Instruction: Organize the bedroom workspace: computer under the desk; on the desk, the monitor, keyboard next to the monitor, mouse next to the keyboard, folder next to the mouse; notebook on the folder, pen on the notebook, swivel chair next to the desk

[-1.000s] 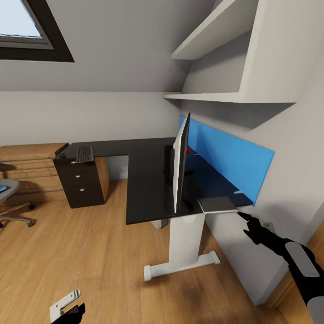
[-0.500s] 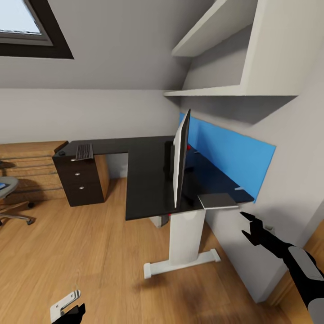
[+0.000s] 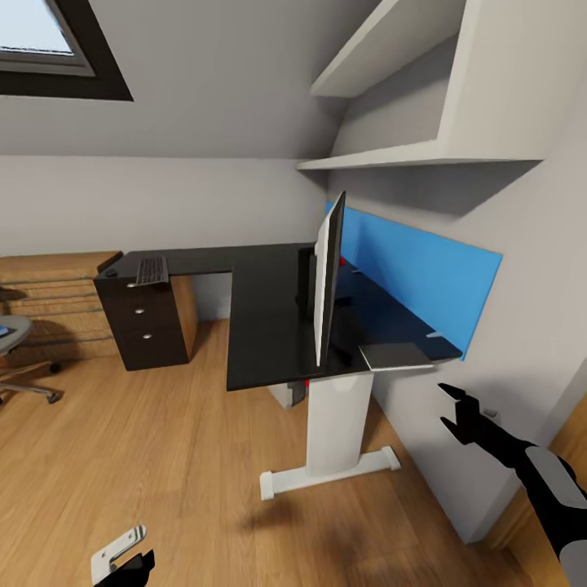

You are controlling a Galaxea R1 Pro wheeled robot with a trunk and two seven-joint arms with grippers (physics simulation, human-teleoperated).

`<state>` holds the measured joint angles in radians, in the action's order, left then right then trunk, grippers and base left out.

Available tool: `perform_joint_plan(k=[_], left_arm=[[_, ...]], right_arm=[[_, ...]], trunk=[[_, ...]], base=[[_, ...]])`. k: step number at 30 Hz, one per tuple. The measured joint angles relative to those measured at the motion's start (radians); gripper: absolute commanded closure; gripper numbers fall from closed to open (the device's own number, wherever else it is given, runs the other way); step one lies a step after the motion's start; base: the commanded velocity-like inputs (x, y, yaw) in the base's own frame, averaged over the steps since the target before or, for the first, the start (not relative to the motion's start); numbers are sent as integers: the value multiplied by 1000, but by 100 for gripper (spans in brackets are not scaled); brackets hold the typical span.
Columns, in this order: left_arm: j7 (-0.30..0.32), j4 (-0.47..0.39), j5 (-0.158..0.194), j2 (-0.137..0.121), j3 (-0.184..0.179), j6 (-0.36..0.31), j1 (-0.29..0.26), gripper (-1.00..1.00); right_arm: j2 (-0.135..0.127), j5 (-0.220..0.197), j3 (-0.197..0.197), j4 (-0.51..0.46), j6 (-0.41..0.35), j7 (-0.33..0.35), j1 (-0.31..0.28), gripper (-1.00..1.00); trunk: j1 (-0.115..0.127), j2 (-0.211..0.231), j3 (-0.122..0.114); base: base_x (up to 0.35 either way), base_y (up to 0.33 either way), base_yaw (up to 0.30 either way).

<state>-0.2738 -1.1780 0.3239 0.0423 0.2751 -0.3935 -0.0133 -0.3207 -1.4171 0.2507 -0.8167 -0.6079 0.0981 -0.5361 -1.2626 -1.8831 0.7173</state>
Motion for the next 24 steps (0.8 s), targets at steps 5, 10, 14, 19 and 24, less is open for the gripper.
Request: perform_joint_plan(k=[5, 10, 14, 19, 24], left_arm=[[0, 9, -4, 0, -1, 0, 0, -100], [0, 38, -7, -4, -23, 0, 0, -100], [0, 75, -29, -6, -32, 15, 0, -100], [0, 96, -92, -5, -36, 80, 0, -100], [-1, 132, -126, -3, -37, 121, 0, -100]], right_arm=[[0, 0, 2, 0, 0, 0, 0, -100], [0, 0, 3, 0, 0, -1, 0, -100], [0, 0, 3, 0, 0, -1, 0, -100], [0, 0, 3, 0, 0, -2, 0, -100], [1, 0, 3, 0, 0, -3, 0, -100]], trunk=[[0, 0, 0], [0, 0, 0], [0, 0, 0], [0, 0, 0], [0, 0, 0]], base=[[0, 0, 0], [0, 0, 0], [38, 0, 0], [203, 0, 0], [82, 0, 0]])
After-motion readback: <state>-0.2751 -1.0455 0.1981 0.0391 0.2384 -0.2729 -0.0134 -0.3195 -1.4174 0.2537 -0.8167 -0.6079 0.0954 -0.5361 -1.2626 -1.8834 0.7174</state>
